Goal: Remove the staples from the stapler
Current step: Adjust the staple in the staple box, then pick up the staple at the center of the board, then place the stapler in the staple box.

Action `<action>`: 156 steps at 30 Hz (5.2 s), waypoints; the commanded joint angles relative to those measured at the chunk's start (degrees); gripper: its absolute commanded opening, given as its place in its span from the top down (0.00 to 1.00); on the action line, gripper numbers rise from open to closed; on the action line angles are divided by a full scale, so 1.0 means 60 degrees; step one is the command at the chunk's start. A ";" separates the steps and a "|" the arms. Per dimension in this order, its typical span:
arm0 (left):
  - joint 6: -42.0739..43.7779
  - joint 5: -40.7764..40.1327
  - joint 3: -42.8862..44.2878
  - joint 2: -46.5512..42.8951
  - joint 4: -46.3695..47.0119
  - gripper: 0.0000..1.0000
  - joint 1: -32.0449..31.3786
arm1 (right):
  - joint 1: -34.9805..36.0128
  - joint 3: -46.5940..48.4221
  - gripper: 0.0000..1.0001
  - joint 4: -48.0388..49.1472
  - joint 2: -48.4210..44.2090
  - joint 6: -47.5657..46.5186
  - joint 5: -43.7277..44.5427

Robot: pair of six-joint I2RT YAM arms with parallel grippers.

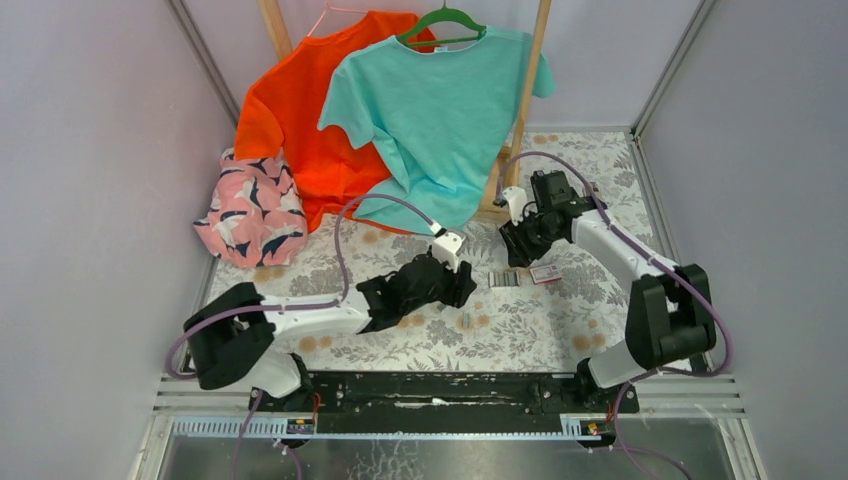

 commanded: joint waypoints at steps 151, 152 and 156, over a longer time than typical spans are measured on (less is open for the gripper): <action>0.2450 0.2774 0.3321 0.2669 -0.4183 0.43 0.1038 | -0.1581 -0.0236 0.50 -0.0020 -0.3714 -0.1560 -0.4779; 0.2363 0.2762 0.3082 0.2296 -0.3975 0.43 0.1049 | -0.1588 -0.0214 0.50 -0.0146 -0.3778 -0.1839 -0.4853; 0.2075 0.2665 0.1391 0.0244 -0.2530 0.42 0.1049 | -0.1581 -0.0088 0.42 -0.1132 -0.4097 -0.4133 -0.5594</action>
